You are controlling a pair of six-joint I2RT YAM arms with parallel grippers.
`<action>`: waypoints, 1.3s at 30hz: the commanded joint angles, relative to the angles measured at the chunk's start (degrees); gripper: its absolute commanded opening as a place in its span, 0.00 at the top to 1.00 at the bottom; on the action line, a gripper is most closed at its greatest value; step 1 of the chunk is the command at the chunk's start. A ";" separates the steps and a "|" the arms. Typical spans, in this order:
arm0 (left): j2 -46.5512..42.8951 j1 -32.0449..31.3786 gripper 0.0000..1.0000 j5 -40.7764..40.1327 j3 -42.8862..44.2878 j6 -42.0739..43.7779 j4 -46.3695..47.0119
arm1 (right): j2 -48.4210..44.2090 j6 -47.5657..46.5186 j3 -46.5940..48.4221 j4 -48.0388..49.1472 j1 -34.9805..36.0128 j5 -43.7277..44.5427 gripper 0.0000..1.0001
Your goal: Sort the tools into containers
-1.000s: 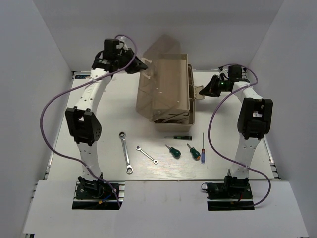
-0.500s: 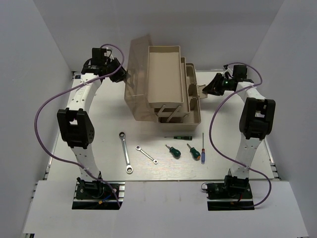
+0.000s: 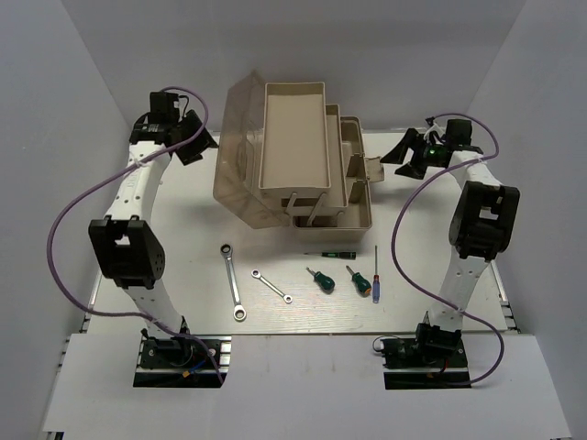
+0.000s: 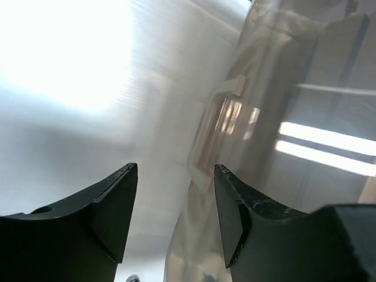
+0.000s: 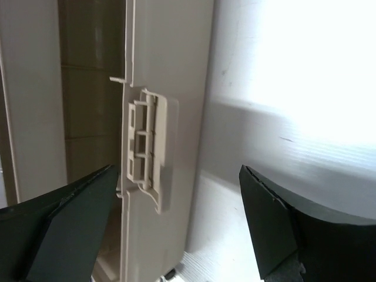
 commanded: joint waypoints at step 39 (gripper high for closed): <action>-50.93 -17.80 0.28 -10.65 -48.74 7.14 -14.38 | -27.81 -23.59 -36.44 -30.06 22.49 31.71 0.37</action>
